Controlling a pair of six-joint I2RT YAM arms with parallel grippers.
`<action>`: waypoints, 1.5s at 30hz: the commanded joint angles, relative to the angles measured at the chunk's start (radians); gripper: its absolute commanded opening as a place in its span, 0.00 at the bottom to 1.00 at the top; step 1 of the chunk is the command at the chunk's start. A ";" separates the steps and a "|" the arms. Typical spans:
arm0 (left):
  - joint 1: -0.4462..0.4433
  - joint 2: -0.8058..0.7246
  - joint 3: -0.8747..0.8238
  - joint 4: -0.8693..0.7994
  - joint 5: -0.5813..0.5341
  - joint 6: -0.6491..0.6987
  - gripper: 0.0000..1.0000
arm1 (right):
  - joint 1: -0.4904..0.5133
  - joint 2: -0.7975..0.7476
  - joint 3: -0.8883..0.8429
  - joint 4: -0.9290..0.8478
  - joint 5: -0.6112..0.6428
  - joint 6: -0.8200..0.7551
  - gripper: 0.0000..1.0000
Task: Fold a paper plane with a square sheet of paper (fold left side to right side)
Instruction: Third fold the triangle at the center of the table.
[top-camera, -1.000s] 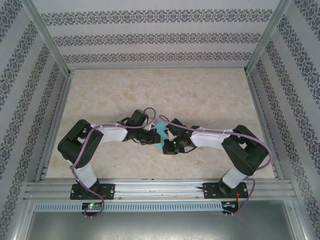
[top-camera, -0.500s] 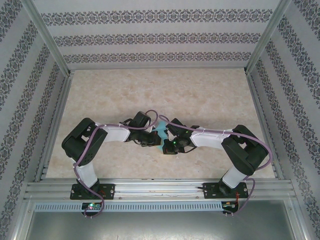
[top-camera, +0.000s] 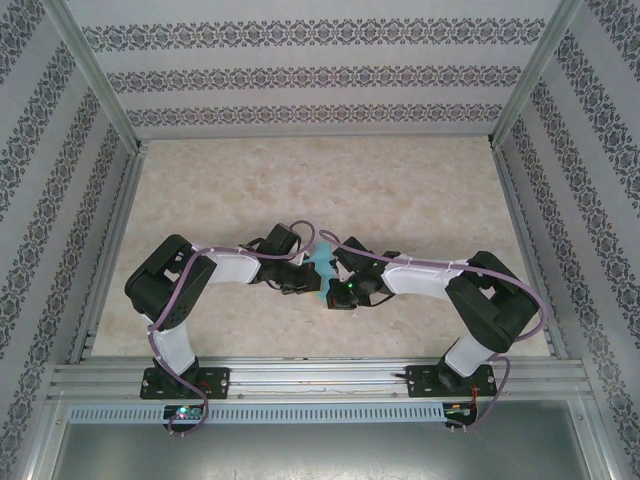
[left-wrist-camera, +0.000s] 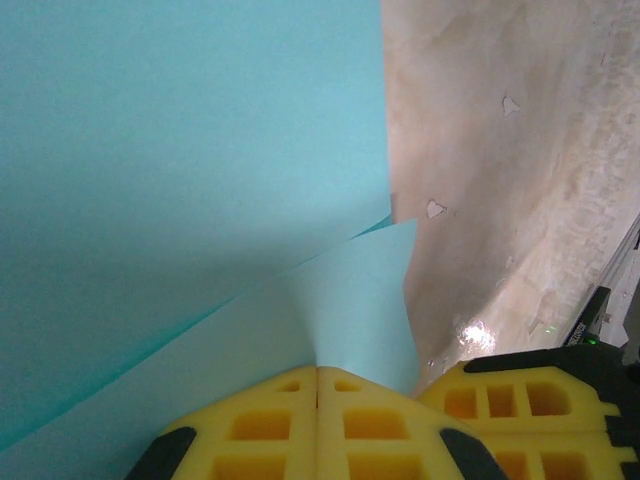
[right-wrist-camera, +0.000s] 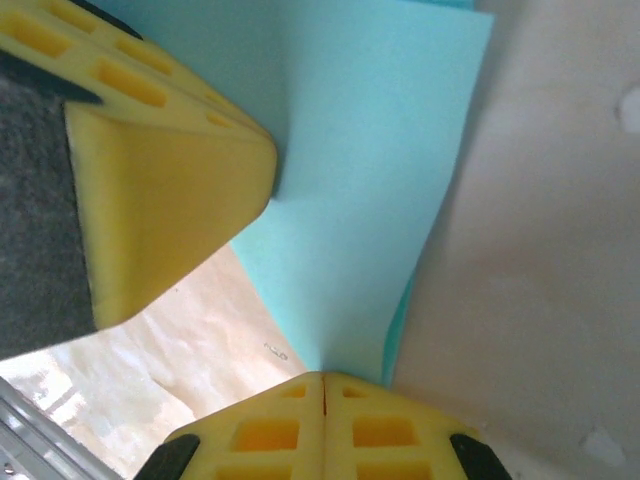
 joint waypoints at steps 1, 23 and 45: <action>0.020 0.040 -0.026 -0.020 -0.048 -0.008 0.02 | -0.008 -0.059 -0.003 0.006 -0.025 0.047 0.00; 0.021 0.057 -0.013 -0.043 -0.053 -0.008 0.01 | 0.017 0.093 0.047 0.012 0.070 0.092 0.00; 0.038 0.060 -0.002 -0.071 -0.044 -0.010 0.00 | 0.013 -0.131 -0.061 -0.147 0.061 0.070 0.00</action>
